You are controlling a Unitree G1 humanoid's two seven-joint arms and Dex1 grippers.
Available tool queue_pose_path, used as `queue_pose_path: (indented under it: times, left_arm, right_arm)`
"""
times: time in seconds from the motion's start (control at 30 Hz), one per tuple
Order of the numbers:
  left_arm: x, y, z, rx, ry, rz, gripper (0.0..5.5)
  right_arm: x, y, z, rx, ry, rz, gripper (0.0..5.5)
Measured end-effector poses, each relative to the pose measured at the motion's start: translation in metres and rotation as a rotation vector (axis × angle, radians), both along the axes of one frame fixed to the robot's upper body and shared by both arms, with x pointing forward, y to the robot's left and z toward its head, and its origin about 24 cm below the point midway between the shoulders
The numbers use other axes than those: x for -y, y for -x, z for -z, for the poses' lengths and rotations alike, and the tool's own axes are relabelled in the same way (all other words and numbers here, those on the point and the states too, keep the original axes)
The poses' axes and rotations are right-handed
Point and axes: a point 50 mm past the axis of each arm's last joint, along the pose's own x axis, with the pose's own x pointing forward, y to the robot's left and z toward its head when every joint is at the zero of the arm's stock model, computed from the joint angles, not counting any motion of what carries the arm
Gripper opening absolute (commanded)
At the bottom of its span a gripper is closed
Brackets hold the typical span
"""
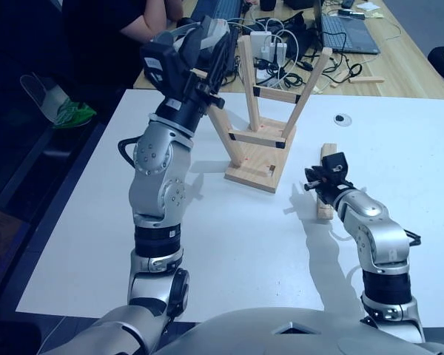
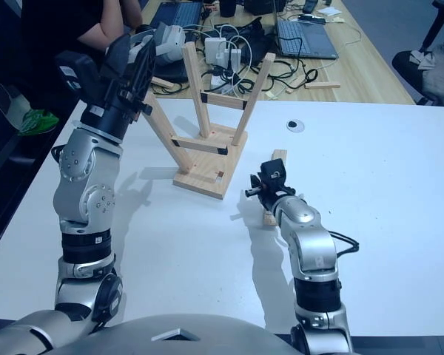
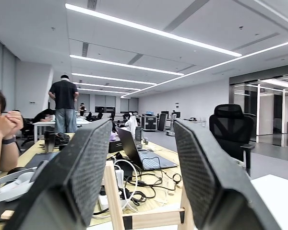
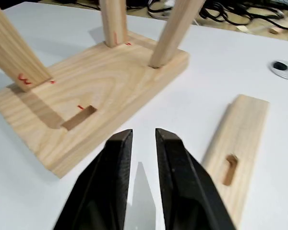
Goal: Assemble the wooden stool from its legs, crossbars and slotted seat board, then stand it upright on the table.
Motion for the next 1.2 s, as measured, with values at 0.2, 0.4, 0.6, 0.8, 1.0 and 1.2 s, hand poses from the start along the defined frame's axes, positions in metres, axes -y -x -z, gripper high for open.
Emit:
queue_pose_path:
  times: [0.2,0.4,0.6,0.8,1.0,1.2]
  left_arm:
    - [-0.006,-0.005,0.002,-0.004,0.012,-0.027,2.37]
    - [-0.004,-0.011,-0.001,0.02,-0.004,-0.031,2.37]
    - [-0.005,-0.013,0.001,0.028,-0.014,-0.036,2.37]
    - [-0.005,-0.014,0.003,0.023,-0.017,-0.044,2.37]
    - [-0.007,-0.016,0.004,0.029,-0.011,-0.057,2.37]
    - [-0.009,-0.018,0.006,0.024,-0.005,-0.069,2.37]
  right_arm:
    - [0.02,-0.018,0.005,-0.022,0.071,0.242,2.33]
    - [0.014,-0.035,0.025,-0.083,0.056,0.277,3.22]
    - [0.009,-0.034,0.039,-0.18,0.022,0.324,4.15]
    - [0.008,-0.035,0.039,-0.236,-0.026,0.344,3.77]
    - [0.005,-0.037,0.038,-0.254,-0.008,0.304,2.77]
    - [0.004,-0.039,0.038,-0.265,-0.011,0.275,2.05]
